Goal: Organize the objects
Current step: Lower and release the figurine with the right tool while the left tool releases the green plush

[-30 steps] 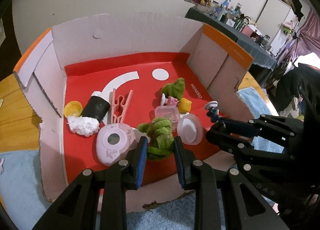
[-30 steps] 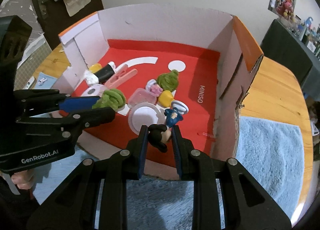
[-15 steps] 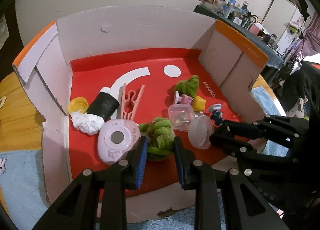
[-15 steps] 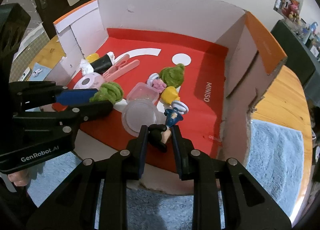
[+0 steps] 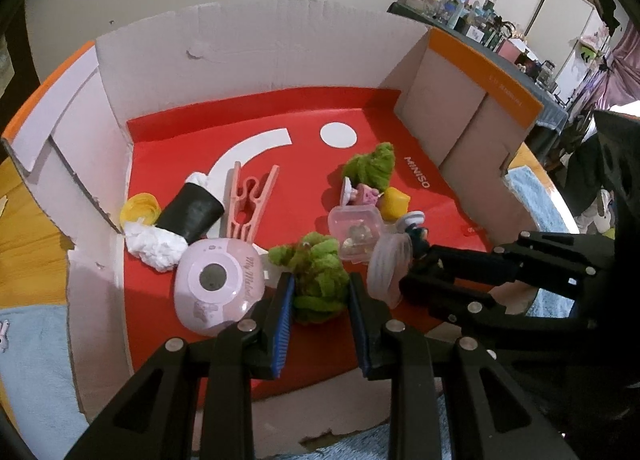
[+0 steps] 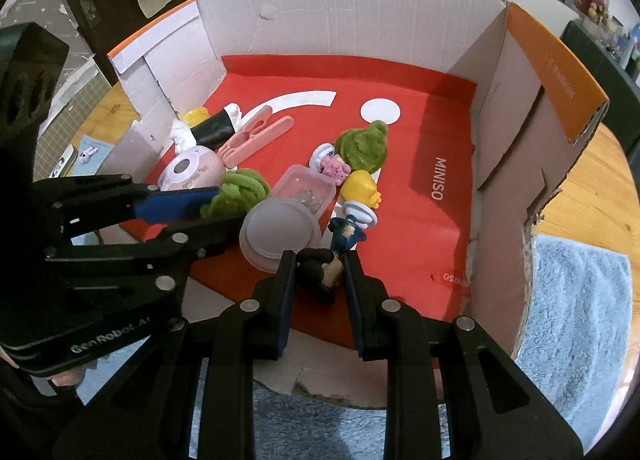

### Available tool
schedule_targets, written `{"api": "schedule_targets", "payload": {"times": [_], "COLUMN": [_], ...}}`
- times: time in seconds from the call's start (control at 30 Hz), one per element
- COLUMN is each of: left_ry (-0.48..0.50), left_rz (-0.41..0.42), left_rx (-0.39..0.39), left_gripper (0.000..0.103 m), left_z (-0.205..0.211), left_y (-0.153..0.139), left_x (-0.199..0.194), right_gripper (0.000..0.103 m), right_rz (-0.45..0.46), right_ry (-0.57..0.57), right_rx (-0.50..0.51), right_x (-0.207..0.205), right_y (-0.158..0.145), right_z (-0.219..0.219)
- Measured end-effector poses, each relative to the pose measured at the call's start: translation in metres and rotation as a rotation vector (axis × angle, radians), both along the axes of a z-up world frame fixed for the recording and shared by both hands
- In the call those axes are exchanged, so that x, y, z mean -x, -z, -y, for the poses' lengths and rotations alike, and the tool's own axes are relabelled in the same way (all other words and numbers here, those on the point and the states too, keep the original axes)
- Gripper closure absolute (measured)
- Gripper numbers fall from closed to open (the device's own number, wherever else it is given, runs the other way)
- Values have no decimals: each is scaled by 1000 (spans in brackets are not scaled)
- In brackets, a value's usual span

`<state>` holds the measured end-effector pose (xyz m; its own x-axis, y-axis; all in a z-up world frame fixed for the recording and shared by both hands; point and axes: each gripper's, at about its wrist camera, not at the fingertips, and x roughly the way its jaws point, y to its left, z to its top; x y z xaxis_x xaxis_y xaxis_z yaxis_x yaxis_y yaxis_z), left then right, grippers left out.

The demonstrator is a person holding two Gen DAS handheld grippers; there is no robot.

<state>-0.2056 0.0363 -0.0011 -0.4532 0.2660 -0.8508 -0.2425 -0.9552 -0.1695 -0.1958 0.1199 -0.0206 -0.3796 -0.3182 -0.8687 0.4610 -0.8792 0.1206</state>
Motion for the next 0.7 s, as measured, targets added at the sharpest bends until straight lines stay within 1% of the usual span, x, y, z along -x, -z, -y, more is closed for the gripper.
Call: {"api": "schedule_targets", "payload": {"times": [0.5, 0.63, 0.7], "left_ry": [-9, -13, -15], "left_rz": [-8, -16, -19], "left_rx": [-15, -14, -15], "left_gripper": [75, 74, 72], "left_z": [3, 4, 5], "left_y": [-1, -4, -5], "left_x": [-1, -3, -4], "right_gripper": [81, 80, 80], "right_rz": [-10, -15, -18], "right_ry": [0, 1, 2], "right_rx": [6, 6, 5], "right_x": [-1, -2, -2], "right_y": [1, 0, 1], "right_z": [1, 1, 2]}}
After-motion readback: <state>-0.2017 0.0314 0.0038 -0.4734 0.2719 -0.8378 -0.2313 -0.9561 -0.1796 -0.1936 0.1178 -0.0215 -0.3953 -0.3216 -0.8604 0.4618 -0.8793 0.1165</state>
